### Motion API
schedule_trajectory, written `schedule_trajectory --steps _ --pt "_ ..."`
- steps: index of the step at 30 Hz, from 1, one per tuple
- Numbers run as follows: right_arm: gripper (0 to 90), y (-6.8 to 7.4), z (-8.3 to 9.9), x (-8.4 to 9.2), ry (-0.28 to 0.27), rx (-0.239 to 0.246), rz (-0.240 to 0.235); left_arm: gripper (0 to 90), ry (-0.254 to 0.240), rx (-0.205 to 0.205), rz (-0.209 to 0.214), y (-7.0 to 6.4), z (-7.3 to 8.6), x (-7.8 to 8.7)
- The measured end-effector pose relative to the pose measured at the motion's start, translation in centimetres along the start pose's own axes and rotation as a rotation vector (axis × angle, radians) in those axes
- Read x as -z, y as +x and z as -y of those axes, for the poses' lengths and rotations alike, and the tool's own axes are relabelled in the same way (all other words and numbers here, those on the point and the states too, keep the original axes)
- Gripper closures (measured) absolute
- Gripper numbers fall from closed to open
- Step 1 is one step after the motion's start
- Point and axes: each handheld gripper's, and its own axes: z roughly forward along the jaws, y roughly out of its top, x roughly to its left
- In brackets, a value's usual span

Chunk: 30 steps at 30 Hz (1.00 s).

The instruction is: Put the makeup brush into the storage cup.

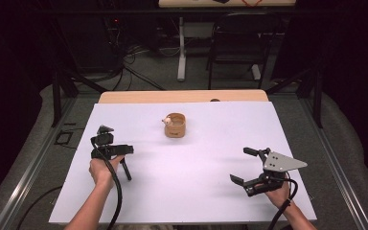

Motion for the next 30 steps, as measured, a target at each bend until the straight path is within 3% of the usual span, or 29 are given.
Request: schedule_trajectory --steps 8,18,25,30 --pt "0.9 0.0 0.0 0.0 0.001 0.001 0.002 24.1 0.008 0.019 -0.010 0.2 0.8 -0.9" --pt "1.1 0.0 0.0 -0.1 0.003 -0.001 0.000 47.1 0.027 0.027 -0.016 0.1 1.8 -2.0" --pt "1.1 0.0 0.0 -0.1 0.006 0.001 0.001 58.5 0.017 0.016 -0.023 0.1 2.1 -2.0" --pt "1.2 0.0 0.0 -0.1 0.007 0.001 0.001 64.3 0.009 -0.014 -0.053 -0.2 2.4 -2.0"
